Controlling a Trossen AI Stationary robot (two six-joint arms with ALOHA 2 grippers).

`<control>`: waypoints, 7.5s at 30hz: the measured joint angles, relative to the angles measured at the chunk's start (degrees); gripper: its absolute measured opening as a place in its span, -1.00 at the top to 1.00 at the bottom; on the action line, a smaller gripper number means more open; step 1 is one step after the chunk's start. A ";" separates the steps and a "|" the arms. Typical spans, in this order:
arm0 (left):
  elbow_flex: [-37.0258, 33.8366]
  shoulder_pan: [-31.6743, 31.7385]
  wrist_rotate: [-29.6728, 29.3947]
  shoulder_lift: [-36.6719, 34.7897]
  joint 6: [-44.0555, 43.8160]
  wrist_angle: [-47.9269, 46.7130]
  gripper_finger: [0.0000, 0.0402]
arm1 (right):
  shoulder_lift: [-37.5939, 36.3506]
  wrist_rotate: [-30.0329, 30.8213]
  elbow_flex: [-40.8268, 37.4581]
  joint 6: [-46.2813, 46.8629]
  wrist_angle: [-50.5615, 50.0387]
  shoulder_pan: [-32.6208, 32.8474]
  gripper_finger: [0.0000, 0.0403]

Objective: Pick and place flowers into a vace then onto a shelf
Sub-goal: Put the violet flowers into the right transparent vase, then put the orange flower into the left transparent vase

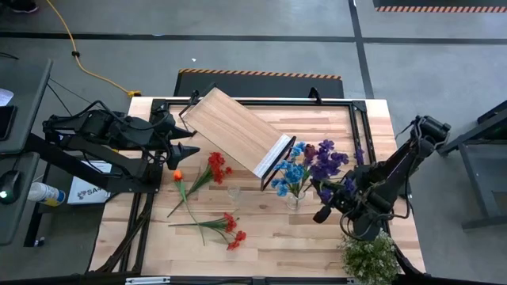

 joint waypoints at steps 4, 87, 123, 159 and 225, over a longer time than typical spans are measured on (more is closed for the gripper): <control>0.00 -0.01 0.00 0.00 0.08 0.00 -0.83 | 1.83 -0.05 0.04 1.18 0.02 -0.02 0.97; 0.00 0.00 -0.33 0.00 0.09 -0.02 -0.83 | -12.69 -44.57 -0.04 14.58 -33.75 -1.33 -0.10; 0.00 0.01 -0.28 0.00 0.08 0.04 -0.83 | -13.50 -74.73 -0.02 37.89 -42.22 -1.33 0.01; 0.00 0.00 0.60 0.00 0.08 -0.32 -0.83 | -54.21 -75.60 0.02 34.75 -50.05 -1.31 0.36; 0.03 -7.70 25.43 21.49 -56.80 -23.71 -0.83 | -64.49 -77.52 1.01 -28.80 1.10 -1.31 0.36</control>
